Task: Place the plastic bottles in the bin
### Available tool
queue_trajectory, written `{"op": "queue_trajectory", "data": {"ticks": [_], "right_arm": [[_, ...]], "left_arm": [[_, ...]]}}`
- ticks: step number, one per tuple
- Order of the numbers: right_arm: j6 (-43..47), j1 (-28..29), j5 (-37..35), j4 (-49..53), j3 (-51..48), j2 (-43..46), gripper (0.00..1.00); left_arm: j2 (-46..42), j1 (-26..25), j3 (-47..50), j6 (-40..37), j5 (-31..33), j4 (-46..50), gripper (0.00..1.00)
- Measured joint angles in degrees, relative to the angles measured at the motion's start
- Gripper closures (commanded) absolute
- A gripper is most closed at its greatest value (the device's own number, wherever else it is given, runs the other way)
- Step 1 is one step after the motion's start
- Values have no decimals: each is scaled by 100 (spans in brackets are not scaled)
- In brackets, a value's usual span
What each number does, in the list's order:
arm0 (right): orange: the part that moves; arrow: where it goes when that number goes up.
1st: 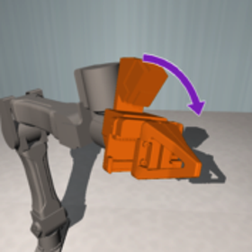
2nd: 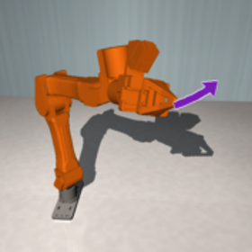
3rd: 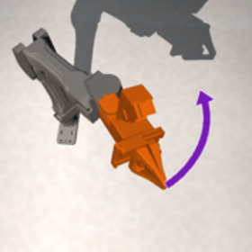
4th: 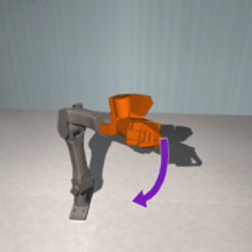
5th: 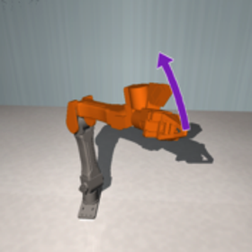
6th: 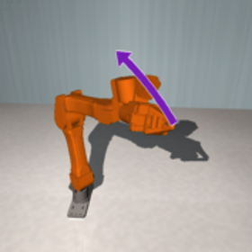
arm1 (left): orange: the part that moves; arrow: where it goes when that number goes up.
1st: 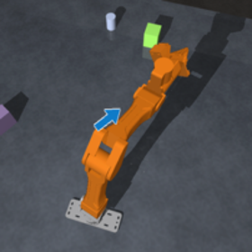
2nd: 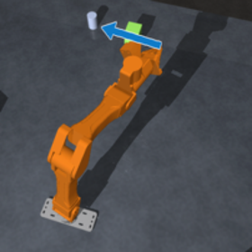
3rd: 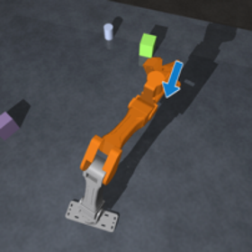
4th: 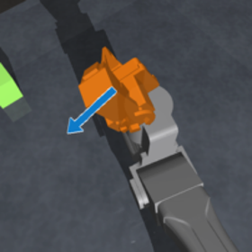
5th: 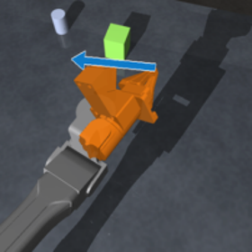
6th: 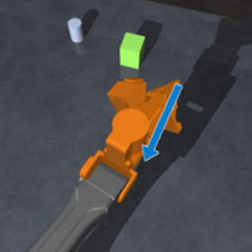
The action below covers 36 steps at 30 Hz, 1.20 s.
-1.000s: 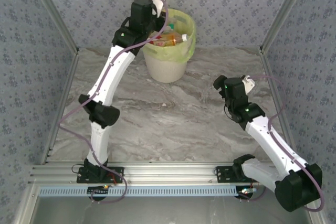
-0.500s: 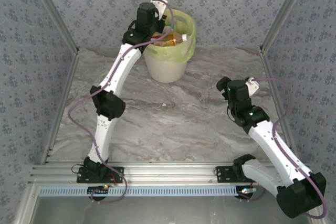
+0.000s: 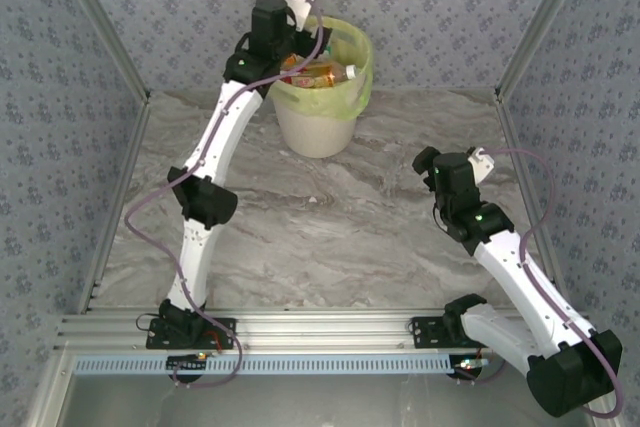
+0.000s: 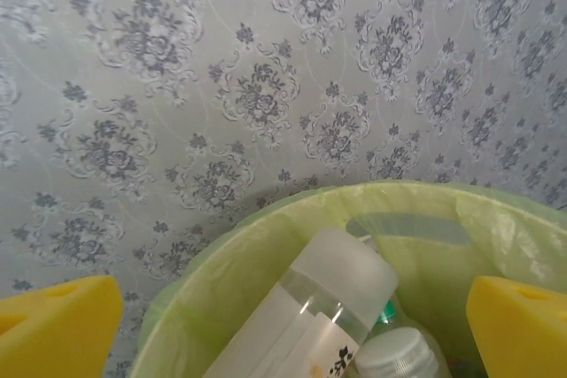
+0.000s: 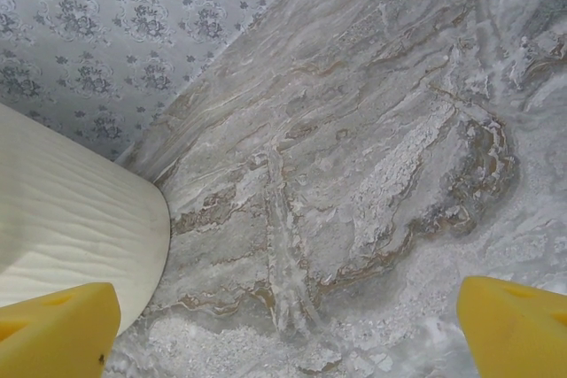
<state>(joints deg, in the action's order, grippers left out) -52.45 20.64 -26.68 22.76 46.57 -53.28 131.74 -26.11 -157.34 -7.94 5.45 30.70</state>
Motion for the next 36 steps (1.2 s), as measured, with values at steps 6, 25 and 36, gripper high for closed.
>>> {"op": "queue_trajectory", "data": {"ticks": [6,25,36], "right_arm": [[634,-190,-39,-28,0,-79,0],[3484,-1445,509,-1303,-820,-210,0],[4050,-1880,883,-2688,-1488,-1222,0]], "left_arm": [[-955,297,380,595,-308,592,1],[-5624,378,7779,957,1515,-2273,1],[-6404,1563,11344,1456,2616,-2833,0]]}}
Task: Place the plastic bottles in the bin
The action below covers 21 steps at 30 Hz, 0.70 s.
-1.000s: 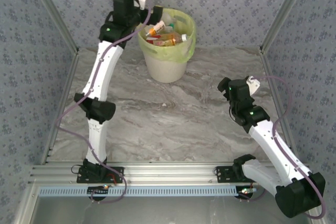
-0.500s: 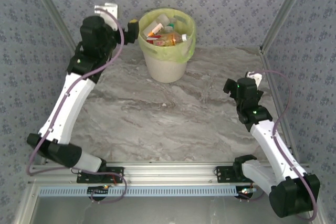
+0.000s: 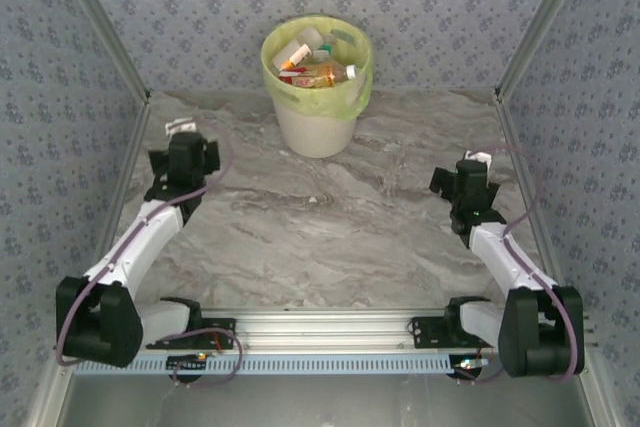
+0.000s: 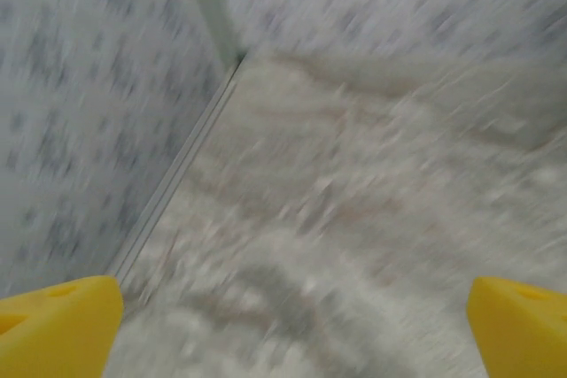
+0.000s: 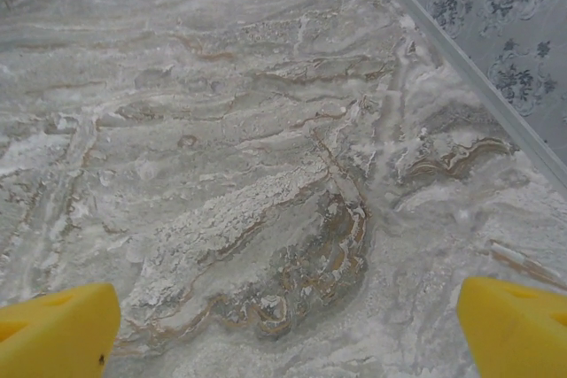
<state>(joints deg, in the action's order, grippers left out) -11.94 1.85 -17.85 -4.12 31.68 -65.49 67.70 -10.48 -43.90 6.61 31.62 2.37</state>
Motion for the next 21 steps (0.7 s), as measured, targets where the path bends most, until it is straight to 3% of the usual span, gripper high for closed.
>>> {"op": "queue_trajectory", "data": {"ticks": [6,16,21], "right_arm": [[293,-107,229,-758,-96,-516,0],[820,-256,879,-1847,-332,-957,0],[966,-273,997,-2588,-715,-999,0]], "left_arm": [[461,564,1843,-9,-278,-1537,0],[1843,1016,1956,-234,-1746,-4015,1],[1967,973,2291,-245,-1709,-4642,1]]}}
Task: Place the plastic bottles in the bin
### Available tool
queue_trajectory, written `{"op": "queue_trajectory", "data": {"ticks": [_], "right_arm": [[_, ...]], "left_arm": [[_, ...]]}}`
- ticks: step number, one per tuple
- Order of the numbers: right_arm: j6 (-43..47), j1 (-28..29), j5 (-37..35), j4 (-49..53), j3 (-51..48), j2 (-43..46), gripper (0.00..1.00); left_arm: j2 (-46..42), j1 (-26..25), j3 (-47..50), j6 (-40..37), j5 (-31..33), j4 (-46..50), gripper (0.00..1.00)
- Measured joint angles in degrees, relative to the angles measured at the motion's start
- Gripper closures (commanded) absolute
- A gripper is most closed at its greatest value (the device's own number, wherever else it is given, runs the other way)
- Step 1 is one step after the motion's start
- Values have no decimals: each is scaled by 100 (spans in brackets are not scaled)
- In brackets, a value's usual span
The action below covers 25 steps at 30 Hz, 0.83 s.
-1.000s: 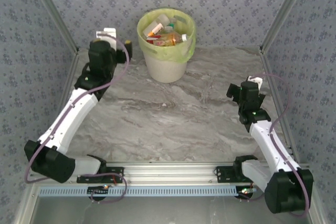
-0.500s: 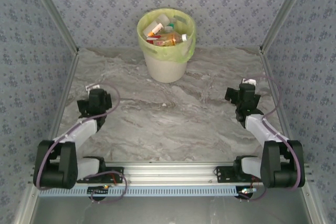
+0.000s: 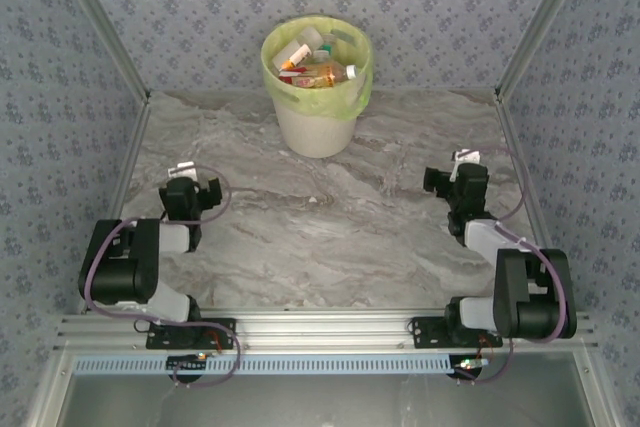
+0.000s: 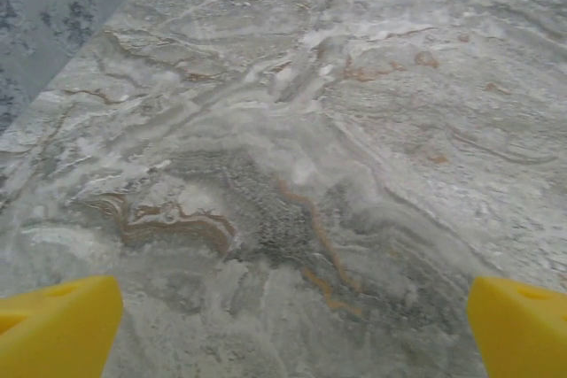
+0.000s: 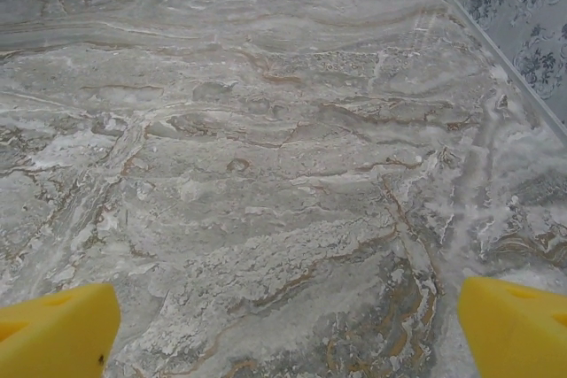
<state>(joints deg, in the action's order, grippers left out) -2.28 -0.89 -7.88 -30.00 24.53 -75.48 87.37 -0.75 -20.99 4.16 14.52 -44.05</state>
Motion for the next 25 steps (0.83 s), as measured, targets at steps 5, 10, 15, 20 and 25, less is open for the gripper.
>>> {"op": "queue_trajectory", "data": {"ticks": [5,10,15,20,25], "right_arm": [[87,-26,79,-1078,-444,-555,0],[177,-26,173,-2267,-1110,-994,0],[195,-26,177,-1856,-520,-1156,0],[195,-26,234,-1816,-247,-1154,0],[195,-26,243,-1731,-247,-1154,0]], "left_arm": [[13,-76,-7,-2,181,-240,0],[13,-76,-7,-2,264,-289,0],[13,-76,-7,-2,284,-295,1],[13,-76,-7,-2,284,-295,1],[13,-76,-7,-2,284,-295,0]]}}
